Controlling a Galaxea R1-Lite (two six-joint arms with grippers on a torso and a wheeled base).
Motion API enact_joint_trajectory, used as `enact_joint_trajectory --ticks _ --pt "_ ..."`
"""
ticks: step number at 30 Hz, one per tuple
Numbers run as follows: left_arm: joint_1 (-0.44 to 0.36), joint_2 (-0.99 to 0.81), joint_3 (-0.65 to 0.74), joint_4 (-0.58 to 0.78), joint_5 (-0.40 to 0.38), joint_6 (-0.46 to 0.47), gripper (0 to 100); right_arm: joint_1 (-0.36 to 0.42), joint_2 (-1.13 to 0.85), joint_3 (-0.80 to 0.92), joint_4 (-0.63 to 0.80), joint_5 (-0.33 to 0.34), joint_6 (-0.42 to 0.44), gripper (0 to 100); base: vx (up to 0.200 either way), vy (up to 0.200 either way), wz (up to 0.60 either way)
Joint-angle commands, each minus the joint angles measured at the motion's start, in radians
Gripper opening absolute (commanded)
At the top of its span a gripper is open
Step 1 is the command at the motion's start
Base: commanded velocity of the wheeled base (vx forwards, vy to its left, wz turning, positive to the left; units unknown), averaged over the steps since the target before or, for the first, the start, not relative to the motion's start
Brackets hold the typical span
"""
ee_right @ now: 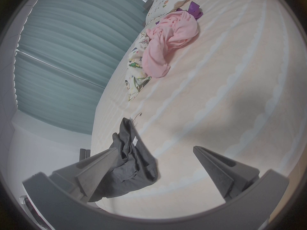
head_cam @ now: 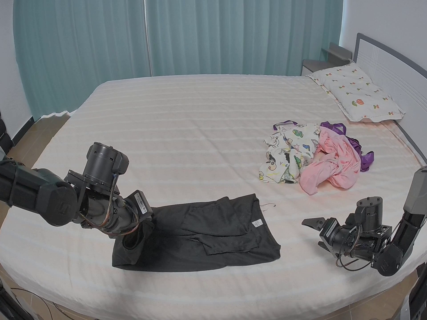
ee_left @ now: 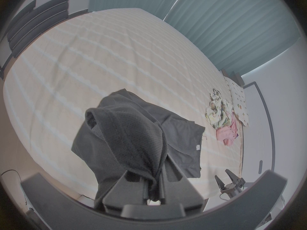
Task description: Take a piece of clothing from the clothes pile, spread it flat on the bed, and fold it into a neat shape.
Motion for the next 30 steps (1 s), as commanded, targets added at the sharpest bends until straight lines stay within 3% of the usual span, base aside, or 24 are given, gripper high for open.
enact_joint_trajectory --ticks 1,20,30 --pt "-0.011 0.016 -0.018 0.003 0.0 0.0 0 0.001 0.002 0.0 0.0 0.0 0.0 100 0.0 -0.2 0.0" --pt "-0.109 0.162 -0.21 0.072 0.017 -0.038 0 -0.001 0.015 -0.003 0.0 -0.001 -0.002 100 0.0 -0.2 0.0" --pt "-0.107 0.281 -0.299 0.066 0.07 -0.058 0 -0.001 0.022 -0.003 -0.001 -0.001 -0.003 100 0.0 0.0 0.0"
